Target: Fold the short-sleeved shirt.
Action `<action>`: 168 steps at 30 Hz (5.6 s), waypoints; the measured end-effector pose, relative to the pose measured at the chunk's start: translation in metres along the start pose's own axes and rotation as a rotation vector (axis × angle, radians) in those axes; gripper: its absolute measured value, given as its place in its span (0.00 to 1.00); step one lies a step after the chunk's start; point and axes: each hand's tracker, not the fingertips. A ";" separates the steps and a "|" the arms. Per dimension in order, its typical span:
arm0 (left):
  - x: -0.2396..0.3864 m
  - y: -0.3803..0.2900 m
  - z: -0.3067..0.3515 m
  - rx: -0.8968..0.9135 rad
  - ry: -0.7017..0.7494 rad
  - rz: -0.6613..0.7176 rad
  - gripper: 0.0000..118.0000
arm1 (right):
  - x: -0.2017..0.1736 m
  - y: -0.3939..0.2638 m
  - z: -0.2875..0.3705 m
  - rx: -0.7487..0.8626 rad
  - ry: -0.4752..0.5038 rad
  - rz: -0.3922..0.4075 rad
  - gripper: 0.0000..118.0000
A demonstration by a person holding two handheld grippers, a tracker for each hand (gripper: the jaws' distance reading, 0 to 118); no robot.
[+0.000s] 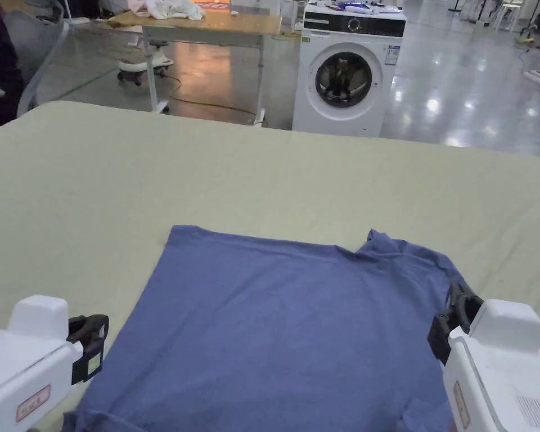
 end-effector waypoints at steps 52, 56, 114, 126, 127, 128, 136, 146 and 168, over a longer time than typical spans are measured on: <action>-0.018 -0.063 -0.047 -0.421 0.014 0.069 0.00 | 0.121 -0.125 0.034 -0.758 0.082 0.030 0.06; -0.017 -0.062 -0.040 -0.405 0.014 0.078 0.00 | 0.117 -0.112 0.038 -0.772 0.064 0.076 0.04; 0.039 0.043 -0.057 0.261 0.004 -0.012 0.12 | 0.046 -0.015 -0.058 -0.141 -0.007 -0.010 0.13; 0.022 0.024 -0.067 0.062 0.053 0.003 0.00 | 0.033 -0.015 -0.020 -0.093 -0.012 -0.008 0.00; 0.014 0.025 -0.077 0.013 0.044 0.025 0.00 | 0.033 -0.015 -0.020 -0.099 -0.012 -0.004 0.00; 0.007 0.027 -0.088 -0.019 0.041 0.051 0.00 | 0.034 -0.015 -0.019 -0.103 -0.011 -0.005 0.00; -0.019 0.043 -0.155 -0.293 0.012 0.108 0.30 | 0.039 -0.026 -0.017 -0.146 -0.019 0.005 0.00; 0.000 0.033 -0.192 -0.509 0.067 0.069 0.55 | 0.056 -0.037 -0.017 -0.192 -0.053 0.012 0.00; -0.009 0.034 -0.129 -0.344 -0.035 0.035 0.00 | 0.140 -0.085 -0.133 -0.726 0.020 -0.015 0.55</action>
